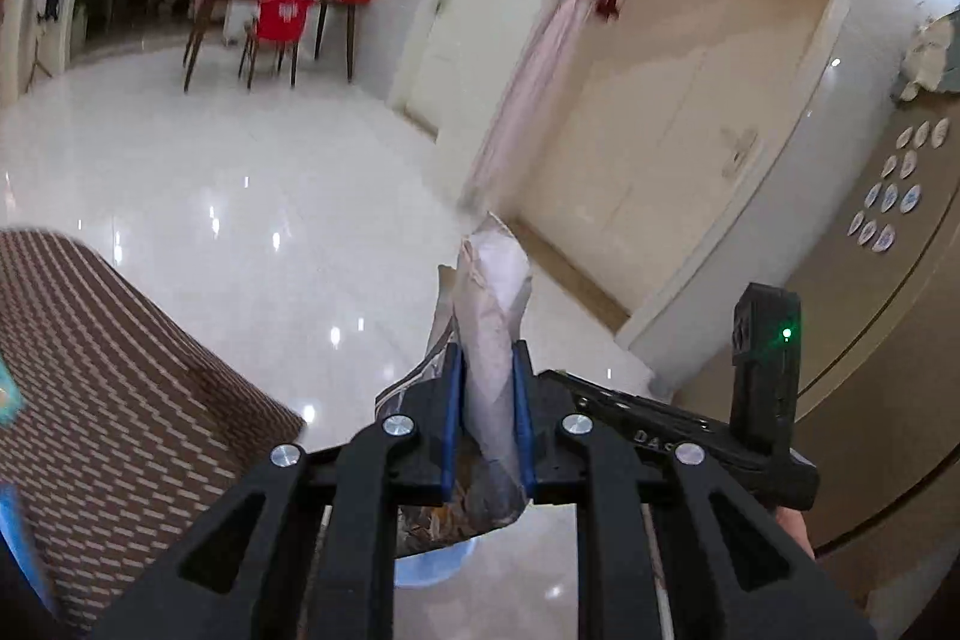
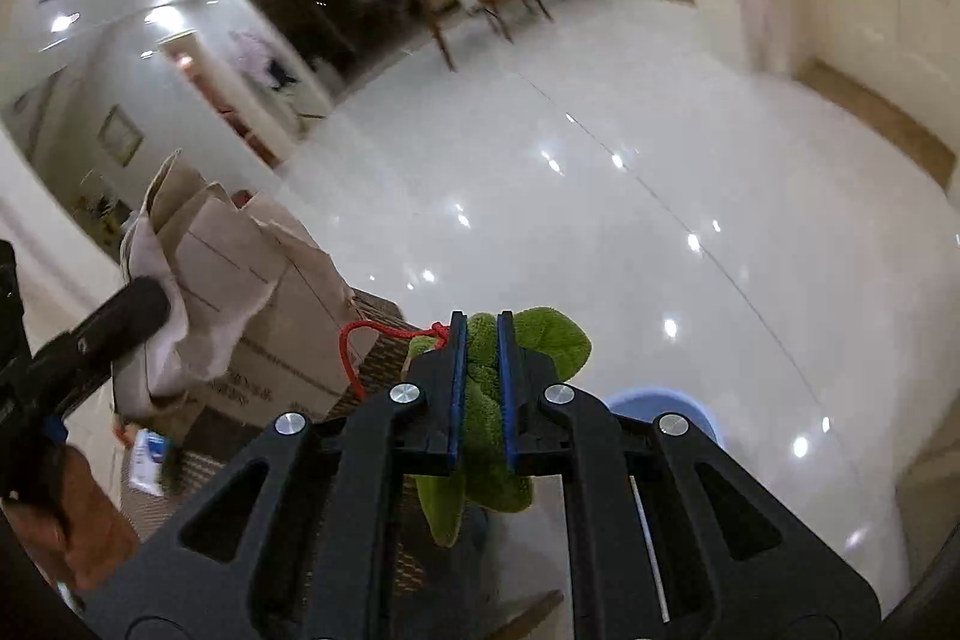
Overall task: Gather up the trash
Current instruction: 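Carry newspaper and gloves to the blue bucket and open both tools, then return both tools over the table toward the toothpaste box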
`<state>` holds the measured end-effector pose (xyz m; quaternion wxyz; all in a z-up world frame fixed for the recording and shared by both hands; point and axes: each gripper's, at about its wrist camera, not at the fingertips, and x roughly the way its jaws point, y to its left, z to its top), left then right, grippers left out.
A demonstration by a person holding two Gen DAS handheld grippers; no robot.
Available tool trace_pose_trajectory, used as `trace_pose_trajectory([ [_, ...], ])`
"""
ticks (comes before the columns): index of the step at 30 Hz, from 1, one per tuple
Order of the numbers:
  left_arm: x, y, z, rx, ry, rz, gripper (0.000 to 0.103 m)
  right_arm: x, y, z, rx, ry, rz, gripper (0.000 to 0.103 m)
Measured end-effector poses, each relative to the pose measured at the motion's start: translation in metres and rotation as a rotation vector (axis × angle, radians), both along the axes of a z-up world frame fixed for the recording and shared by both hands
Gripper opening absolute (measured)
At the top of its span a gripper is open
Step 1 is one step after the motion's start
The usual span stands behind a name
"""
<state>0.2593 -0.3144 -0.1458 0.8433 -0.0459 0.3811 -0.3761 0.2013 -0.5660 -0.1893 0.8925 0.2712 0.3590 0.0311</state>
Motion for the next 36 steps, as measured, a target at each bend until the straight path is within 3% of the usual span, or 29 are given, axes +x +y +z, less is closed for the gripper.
trace_pose_trajectory([
  [9, 0.030, -0.061, -0.107, 0.163, 0.194, -0.001, 0.018, 0.016, -0.042, -0.108, 0.123, 0.199, -0.055, 0.010],
  [11, 0.037, -0.072, -0.121, 0.186, 0.215, 0.000, 0.025, 0.020, -0.048, -0.125, 0.159, 0.226, -0.066, 0.013],
  [12, 0.040, -0.075, -0.126, 0.196, 0.221, 0.004, 0.041, 0.022, -0.053, -0.133, 0.186, 0.239, -0.066, 0.013],
  [13, 0.044, -0.080, -0.132, 0.219, 0.228, 0.016, 0.068, 0.024, -0.058, -0.145, 0.222, 0.258, -0.066, 0.024],
  [14, 0.046, -0.082, -0.137, 0.231, 0.235, 0.037, 0.078, 0.024, -0.063, -0.152, 0.248, 0.270, -0.073, 0.057],
  [15, 0.044, -0.080, -0.141, 0.231, 0.238, 0.045, 0.083, 0.022, -0.068, -0.160, 0.272, 0.280, -0.091, 0.071],
  [18, 0.046, -0.081, -0.143, 0.258, 0.236, 0.041, 0.085, 0.015, -0.077, -0.171, 0.304, 0.280, -0.113, 0.075],
  [23, 0.039, -0.084, -0.131, 0.289, 0.180, 0.071, 0.090, 0.003, -0.088, -0.168, 0.288, 0.274, -0.154, 0.096],
  [30, 0.016, -0.074, -0.094, 0.279, 0.060, 0.065, 0.092, -0.015, -0.075, -0.131, 0.172, 0.233, -0.210, 0.097],
  [36, -0.009, -0.051, -0.044, 0.232, -0.060, 0.064, 0.092, -0.024, -0.066, -0.075, 0.071, 0.133, -0.221, 0.097],
])
